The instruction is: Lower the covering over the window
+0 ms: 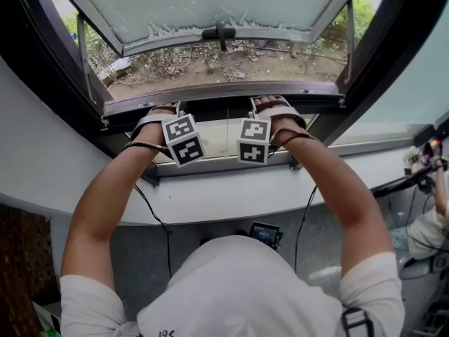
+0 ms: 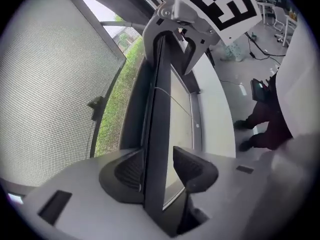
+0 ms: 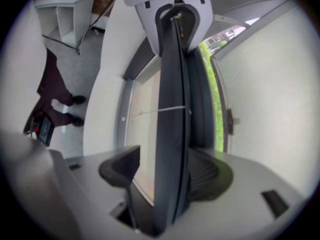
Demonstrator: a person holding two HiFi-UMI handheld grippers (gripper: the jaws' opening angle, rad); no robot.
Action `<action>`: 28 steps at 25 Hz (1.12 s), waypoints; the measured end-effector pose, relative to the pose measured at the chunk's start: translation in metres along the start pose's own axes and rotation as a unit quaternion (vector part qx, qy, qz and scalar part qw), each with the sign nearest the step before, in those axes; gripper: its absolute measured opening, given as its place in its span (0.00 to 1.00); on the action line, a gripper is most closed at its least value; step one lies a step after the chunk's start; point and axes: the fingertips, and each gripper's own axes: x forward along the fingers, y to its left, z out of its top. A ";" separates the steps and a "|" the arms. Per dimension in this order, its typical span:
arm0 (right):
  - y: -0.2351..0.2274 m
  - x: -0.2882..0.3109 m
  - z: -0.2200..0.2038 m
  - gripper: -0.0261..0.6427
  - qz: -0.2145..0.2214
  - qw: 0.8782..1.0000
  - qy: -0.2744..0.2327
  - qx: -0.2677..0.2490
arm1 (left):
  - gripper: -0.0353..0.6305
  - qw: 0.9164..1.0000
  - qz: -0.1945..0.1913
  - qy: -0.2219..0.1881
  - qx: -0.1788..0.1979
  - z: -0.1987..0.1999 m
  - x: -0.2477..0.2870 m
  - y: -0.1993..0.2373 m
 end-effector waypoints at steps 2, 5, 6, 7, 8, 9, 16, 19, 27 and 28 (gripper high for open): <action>-0.001 0.001 0.000 0.47 -0.002 1.000 -0.006 0.003 | 0.32 1.000 0.006 -0.004 0.000 0.000 0.001 0.002; -0.006 0.000 0.001 0.46 0.001 1.000 -0.016 0.011 | 0.28 1.000 0.015 -0.012 -0.005 0.002 0.002 0.009; -0.008 0.000 0.001 0.43 -0.002 1.000 -0.019 0.010 | 0.24 1.000 0.020 -0.013 -0.006 0.002 0.002 0.011; -0.009 -0.001 0.001 0.43 -0.007 1.000 -0.021 0.008 | 0.24 1.000 0.023 -0.014 -0.006 0.002 0.002 0.013; -0.010 -0.001 0.001 0.43 -0.011 1.000 -0.022 0.006 | 0.24 1.000 0.026 -0.016 -0.006 0.002 0.001 0.014; -0.009 -0.001 0.001 0.43 -0.014 1.000 -0.024 0.004 | 0.24 0.999 0.027 -0.020 -0.007 0.002 0.001 0.014; -0.009 -0.004 -0.001 0.43 -0.032 0.998 -0.046 -0.007 | 0.25 0.997 0.054 -0.055 -0.015 0.003 -0.006 0.015; -0.010 -0.006 -0.002 0.44 -0.036 0.998 -0.052 -0.004 | 0.25 0.996 0.063 -0.066 -0.017 0.004 -0.009 0.017; -0.007 -0.006 -0.002 0.44 -0.037 0.998 -0.052 -0.003 | 0.25 0.995 0.063 -0.069 -0.018 0.003 -0.010 0.015; -0.007 -0.006 -0.002 0.43 -0.036 0.998 -0.053 -0.003 | 0.25 0.995 0.062 -0.069 -0.018 0.003 -0.010 0.015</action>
